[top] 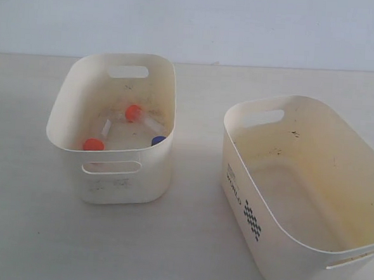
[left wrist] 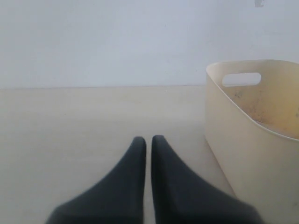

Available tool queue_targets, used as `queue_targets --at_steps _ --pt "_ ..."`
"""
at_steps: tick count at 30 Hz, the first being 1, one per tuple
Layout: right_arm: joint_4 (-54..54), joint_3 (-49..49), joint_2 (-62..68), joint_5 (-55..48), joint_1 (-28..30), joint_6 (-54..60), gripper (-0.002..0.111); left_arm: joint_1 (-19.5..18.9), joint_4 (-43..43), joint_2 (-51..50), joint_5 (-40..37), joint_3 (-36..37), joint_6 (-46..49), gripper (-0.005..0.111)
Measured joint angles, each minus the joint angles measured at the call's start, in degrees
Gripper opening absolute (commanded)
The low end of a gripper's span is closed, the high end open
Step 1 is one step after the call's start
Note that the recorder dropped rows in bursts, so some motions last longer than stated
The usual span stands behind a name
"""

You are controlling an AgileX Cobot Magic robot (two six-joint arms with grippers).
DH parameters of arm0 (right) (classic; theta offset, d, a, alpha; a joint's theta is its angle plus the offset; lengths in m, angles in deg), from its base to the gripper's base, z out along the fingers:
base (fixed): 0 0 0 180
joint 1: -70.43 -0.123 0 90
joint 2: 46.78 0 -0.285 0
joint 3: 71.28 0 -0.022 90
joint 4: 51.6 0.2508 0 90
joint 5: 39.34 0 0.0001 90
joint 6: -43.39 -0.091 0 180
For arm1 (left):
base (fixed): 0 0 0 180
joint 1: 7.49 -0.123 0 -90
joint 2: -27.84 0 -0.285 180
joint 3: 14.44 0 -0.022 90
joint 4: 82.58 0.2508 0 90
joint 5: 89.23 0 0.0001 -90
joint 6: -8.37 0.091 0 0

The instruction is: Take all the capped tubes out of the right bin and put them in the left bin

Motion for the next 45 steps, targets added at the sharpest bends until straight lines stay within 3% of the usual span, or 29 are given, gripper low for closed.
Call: queue_targets --at_steps 6,15,18,20,28,45 --pt "8.05 20.79 -16.66 17.28 8.83 -0.48 0.0 0.0 0.0 0.0 0.0 0.0 0.0 0.004" --pt "9.78 35.01 -18.64 22.85 9.0 -5.94 0.0 0.0 0.0 0.0 0.0 0.0 0.0 0.004" --pt "9.18 36.07 -20.22 22.98 9.0 -6.74 0.0 0.0 0.0 0.0 0.0 0.0 0.0 0.004" --pt "2.36 36.07 -21.64 21.46 9.0 -6.84 0.0 0.0 0.0 0.0 0.0 0.0 0.0 0.004" --pt "-14.41 36.2 -21.98 5.48 9.0 -6.98 0.0 0.0 0.0 0.0 0.0 0.0 0.0 0.004" --pt "-15.94 36.35 -21.98 3.58 9.0 -7.33 0.0 0.0 0.0 0.0 0.0 0.0 0.0 0.004"
